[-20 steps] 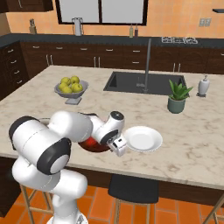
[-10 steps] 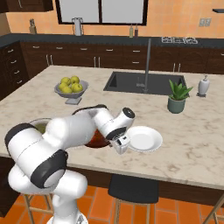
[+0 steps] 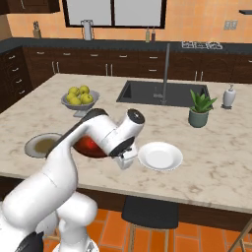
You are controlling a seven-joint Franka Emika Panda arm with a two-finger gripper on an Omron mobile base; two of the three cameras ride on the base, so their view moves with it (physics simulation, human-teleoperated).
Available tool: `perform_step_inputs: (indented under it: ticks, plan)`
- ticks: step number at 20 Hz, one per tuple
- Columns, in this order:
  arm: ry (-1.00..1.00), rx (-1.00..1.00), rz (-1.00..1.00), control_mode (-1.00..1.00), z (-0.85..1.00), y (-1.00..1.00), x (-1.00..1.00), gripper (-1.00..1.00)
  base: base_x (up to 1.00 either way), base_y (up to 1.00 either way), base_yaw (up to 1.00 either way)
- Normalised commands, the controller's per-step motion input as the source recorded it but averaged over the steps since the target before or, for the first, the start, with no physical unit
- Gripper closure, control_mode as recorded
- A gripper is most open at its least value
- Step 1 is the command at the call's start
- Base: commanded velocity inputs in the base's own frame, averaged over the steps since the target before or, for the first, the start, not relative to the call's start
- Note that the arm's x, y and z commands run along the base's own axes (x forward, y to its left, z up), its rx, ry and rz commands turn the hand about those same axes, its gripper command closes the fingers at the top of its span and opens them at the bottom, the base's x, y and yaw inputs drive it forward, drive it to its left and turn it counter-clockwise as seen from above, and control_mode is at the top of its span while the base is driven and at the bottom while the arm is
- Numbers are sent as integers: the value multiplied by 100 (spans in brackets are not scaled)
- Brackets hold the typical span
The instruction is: Pick the chicken drumstick and tomato from their plates and place them in the bowl. Then put the bowl in the fridge.
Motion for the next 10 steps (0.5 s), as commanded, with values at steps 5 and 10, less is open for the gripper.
perform_step_inputs:
  ticks: [5, 10]
  plan:
    - [14, 0, -34, -100, 23, 66, -78, 100, 0, 0, 0]
    - [4, -3, -45, -100, 1, 69, -42, 100, 0, 0, 0]
